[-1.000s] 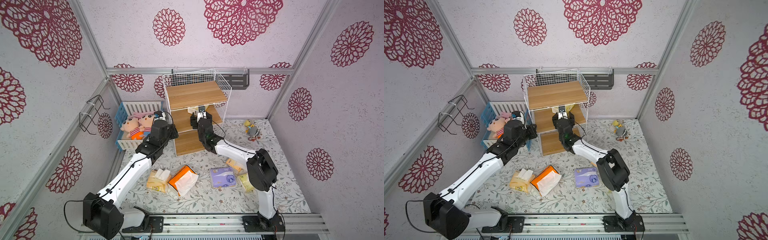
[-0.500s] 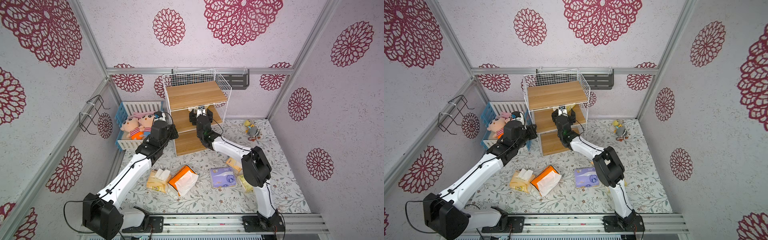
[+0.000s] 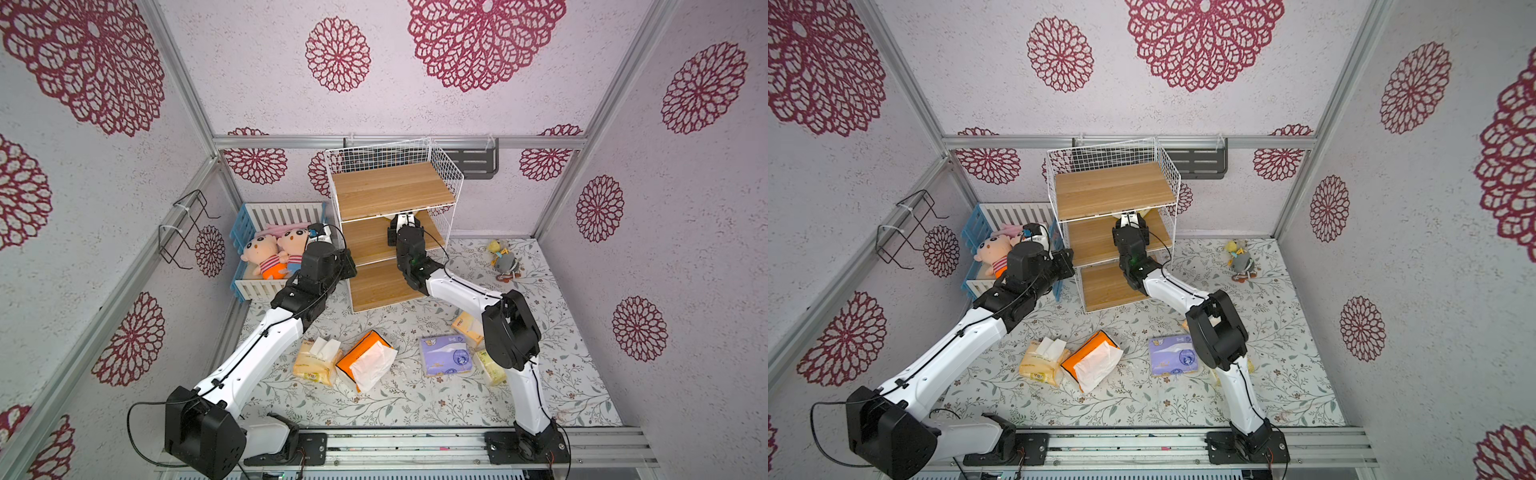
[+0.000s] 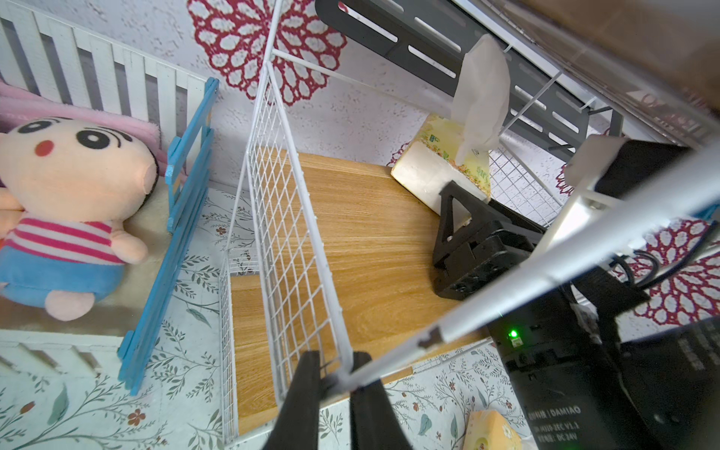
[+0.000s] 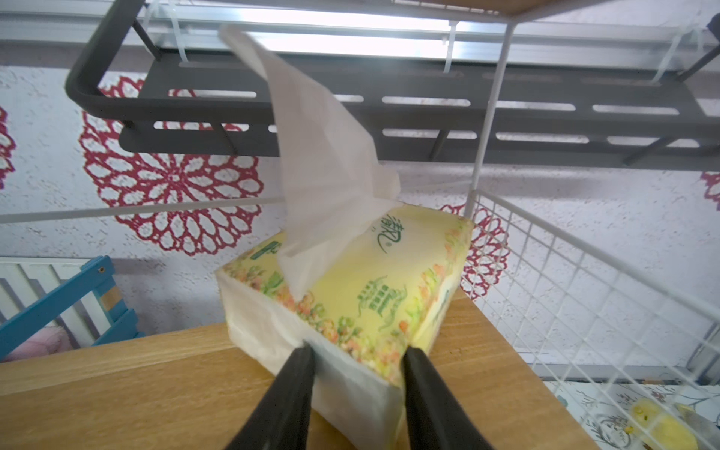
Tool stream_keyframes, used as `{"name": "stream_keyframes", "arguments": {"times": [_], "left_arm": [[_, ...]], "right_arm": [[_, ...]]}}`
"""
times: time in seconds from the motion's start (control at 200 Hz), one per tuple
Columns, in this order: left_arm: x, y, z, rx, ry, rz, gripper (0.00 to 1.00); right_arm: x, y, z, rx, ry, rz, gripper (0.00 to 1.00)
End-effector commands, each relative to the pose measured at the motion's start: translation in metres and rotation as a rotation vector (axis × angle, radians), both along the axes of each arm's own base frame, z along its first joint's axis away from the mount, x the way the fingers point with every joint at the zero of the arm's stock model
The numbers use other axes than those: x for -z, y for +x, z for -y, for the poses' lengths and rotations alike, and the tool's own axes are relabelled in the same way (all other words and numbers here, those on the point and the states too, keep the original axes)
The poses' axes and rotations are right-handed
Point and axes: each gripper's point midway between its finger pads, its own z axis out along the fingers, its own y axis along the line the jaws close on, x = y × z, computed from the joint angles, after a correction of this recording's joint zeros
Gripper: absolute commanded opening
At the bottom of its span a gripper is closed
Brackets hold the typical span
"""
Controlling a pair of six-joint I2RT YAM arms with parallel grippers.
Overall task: Remove the tissue boxes from the shelf
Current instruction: Pick up a box of tissues from the shelf.
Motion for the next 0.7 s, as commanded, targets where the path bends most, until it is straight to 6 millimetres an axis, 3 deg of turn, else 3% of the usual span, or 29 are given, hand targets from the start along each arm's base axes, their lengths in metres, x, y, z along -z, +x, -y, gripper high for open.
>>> {"name": "stream_keyframes", "arguments": {"times": [0.0, 0.155, 0.435, 0.696], "left_arm": [[0.034, -0.02, 0.04, 0.13, -0.147, -0.155, 0.06], [0.038, -0.02, 0.041, 0.128, -0.15, -0.162, 0.06], [0.038, -0.019, 0.042, 0.125, -0.149, -0.163, 0.05], [0.028, -0.014, 0.043, 0.124, -0.137, -0.145, 0.06]], "right_arm": [[0.019, 0.01, 0.005, -0.004, -0.066, -0.042, 0.27], [0.012, 0.011, 0.007, -0.017, -0.088, -0.034, 0.0], [0.008, 0.001, 0.007, -0.055, -0.098, -0.036, 0.0], [0.011, -0.039, -0.009, -0.132, -0.128, -0.052, 0.0]]}}
